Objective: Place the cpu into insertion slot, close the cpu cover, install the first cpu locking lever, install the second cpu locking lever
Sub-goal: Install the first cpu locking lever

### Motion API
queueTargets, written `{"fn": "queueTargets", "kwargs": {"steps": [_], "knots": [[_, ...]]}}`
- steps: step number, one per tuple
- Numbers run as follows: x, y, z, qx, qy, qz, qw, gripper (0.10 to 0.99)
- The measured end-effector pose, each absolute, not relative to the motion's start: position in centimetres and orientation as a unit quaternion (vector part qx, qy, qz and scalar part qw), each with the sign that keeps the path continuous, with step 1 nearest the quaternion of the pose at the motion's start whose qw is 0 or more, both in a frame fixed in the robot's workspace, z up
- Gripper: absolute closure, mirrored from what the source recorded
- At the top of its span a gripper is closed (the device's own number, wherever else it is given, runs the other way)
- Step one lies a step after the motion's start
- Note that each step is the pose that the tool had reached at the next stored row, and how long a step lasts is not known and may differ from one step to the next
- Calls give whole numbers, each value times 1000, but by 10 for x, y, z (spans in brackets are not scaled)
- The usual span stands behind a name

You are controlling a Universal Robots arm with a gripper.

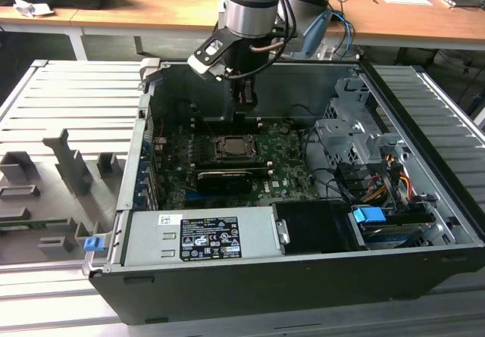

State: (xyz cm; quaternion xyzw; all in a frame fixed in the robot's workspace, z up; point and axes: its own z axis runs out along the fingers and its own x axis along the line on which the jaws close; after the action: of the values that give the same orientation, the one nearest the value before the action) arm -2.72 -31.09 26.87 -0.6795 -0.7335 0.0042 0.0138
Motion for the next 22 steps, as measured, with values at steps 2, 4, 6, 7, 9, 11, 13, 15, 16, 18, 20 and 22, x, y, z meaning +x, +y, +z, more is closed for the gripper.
{"fn": "queueTargets", "kwargs": {"steps": [2,4,6,7,9,11,13,15,16,18,20,22], "knots": [[-27,-311,275,-680,-734,4,14,980],[-27,-311,275,-677,-736,4,14,980],[-27,-311,275,-665,-747,5,14,980],[-27,-311,275,-658,-753,5,14,980],[-27,-311,275,-642,-767,5,13,980],[-27,-311,275,-633,-774,5,13,980],[-27,-311,275,-625,-780,5,13,980],[-27,-311,275,-616,-788,5,13,980],[-27,-311,275,-612,-791,5,13,980],[-27,-311,275,-601,-799,6,13,980],[-27,-311,275,-595,-804,6,13,980],[-27,-311,275,-590,-807,6,13,980]]}}
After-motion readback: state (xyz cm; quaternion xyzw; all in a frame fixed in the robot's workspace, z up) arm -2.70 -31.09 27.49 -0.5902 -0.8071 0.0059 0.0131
